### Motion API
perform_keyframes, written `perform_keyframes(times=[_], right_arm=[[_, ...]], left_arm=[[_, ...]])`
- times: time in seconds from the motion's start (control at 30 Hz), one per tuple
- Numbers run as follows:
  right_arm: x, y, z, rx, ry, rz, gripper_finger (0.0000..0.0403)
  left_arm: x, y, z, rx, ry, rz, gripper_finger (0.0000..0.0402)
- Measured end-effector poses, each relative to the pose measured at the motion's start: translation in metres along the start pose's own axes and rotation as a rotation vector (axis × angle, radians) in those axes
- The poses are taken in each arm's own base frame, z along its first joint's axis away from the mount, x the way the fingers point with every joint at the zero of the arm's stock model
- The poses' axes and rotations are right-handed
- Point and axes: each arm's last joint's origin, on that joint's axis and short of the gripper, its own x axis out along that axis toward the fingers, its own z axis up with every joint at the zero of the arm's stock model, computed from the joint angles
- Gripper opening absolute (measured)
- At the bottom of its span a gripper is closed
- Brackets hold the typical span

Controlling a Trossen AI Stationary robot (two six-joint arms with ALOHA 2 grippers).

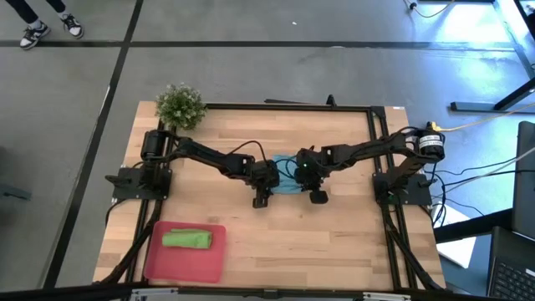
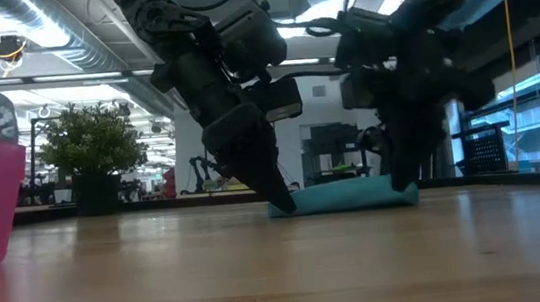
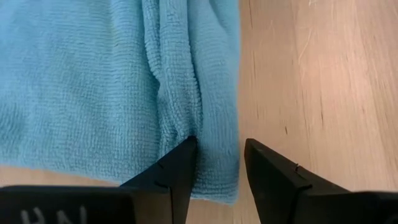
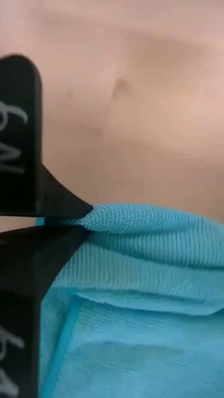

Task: Roll microfiber towels into tight, uniform cylinder then place into a basket
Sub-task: Roll the microfiber blue towel

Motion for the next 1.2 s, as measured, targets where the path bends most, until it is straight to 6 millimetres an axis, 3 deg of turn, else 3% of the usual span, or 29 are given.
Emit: perform_keyframes(times=[0.2,0.4,0.57,0.8,1.2], right_arm=[[-0.017,-0.014,0.014,0.057,-0.031,0.099,0.0009],[-0.024,-0.037,0.007,0.186,-0.086,0.254,0.0009],[-0.017,-0.05,-0.003,0.333,-0.075,0.4,0.0009],[-0.015,-0.068,-0.012,0.53,-0.069,0.455,0.0008],[-0.028,-0.097,-0.023,0.831,-0.101,0.363,0.0008]], left_arm=[[0.0,0.0,0.0,0.0,0.0,-0.002,0.0137],[0.0,0.0,0.0,0.0,0.001,-0.021,0.0137],[0.0,-0.001,0.0,0.003,-0.005,-0.031,0.0137],[0.0,-0.001,0.0,0.002,-0.004,-0.051,0.0125],[0.001,-0.001,0.002,0.003,-0.022,-0.031,0.0113]])
